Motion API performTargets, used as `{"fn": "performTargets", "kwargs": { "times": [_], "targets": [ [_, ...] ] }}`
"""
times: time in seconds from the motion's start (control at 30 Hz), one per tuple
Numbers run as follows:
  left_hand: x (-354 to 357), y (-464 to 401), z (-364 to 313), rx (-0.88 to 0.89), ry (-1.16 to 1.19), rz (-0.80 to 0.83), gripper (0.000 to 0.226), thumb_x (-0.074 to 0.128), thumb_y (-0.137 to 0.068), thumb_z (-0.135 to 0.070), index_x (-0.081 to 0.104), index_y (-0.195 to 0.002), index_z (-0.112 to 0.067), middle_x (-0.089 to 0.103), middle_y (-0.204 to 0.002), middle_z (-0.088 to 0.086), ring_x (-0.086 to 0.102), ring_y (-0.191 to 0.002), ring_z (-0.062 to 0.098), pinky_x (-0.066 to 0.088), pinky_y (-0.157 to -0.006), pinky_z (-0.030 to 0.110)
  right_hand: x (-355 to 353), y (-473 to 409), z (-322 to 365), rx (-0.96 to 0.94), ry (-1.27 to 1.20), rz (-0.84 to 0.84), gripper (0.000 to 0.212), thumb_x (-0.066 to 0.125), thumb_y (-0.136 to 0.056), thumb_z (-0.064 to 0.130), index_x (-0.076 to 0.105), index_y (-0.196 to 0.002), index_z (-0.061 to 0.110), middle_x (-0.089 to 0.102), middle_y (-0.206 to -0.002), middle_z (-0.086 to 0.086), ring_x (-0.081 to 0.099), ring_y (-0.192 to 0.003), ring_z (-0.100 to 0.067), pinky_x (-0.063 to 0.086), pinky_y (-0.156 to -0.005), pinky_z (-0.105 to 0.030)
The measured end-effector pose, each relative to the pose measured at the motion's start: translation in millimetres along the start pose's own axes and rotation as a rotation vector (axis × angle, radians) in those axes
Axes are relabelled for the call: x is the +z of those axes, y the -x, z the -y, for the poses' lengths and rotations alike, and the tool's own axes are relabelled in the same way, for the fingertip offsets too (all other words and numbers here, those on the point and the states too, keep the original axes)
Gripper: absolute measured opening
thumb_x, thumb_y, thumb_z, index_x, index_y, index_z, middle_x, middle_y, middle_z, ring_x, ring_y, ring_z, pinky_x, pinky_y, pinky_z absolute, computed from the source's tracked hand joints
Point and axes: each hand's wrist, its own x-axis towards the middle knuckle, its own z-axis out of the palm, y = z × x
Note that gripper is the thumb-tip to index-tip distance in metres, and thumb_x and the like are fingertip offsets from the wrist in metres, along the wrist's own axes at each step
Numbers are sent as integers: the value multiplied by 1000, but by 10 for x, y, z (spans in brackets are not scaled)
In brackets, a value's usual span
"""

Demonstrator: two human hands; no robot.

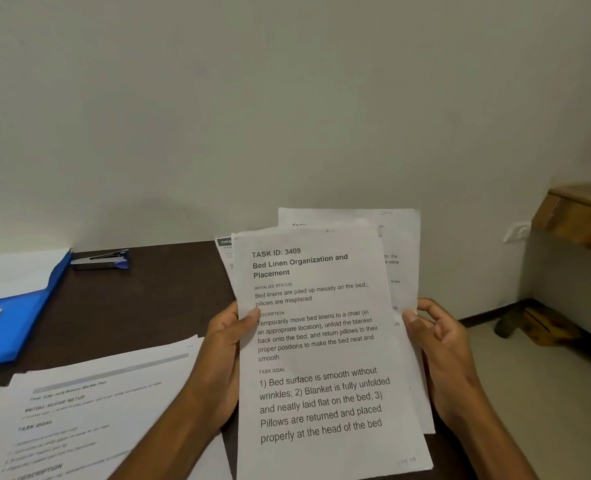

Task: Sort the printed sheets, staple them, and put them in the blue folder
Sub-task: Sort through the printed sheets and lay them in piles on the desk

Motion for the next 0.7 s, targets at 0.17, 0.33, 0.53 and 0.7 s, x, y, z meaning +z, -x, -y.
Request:
{"fn": "performTargets", "kwargs": {
  "times": [0.17,0.33,0.53,0.7],
  "targets": [
    [-13,-3,-5,59,-15,-20,34,44,-109,-10,63,-137,-14,75,-127,14,74,-113,35,66,-82,46,28,25,4,-30,66,-18,16,58,-105,14,63,-119,8,80,-105,-17,79,-90,-37,66,-69,-43],
    [1,0,0,75,-44,-3,35,45,-108,-10,63,-137,-14,74,-128,14,74,-114,34,65,-82,44,47,37,14,-51,91,-2,14,57,-106,11,65,-117,7,80,-101,-17,79,-88,-38,66,-71,-44],
    [11,-5,13,46,-84,18,34,45,-108,-10,63,-137,-11,74,-127,16,74,-113,37,65,-83,45,99,70,20,-68,123,92,16,57,-106,15,66,-117,9,80,-102,-18,78,-90,-40,62,-81,-47],
    [6,5,3,36,-65,-10,32,46,-108,-7,65,-133,-9,76,-122,17,76,-107,36,66,-75,42,126,79,6,-113,118,80,22,56,-105,22,64,-124,15,80,-105,-13,78,-95,-33,62,-81,-41]
  ]
}}
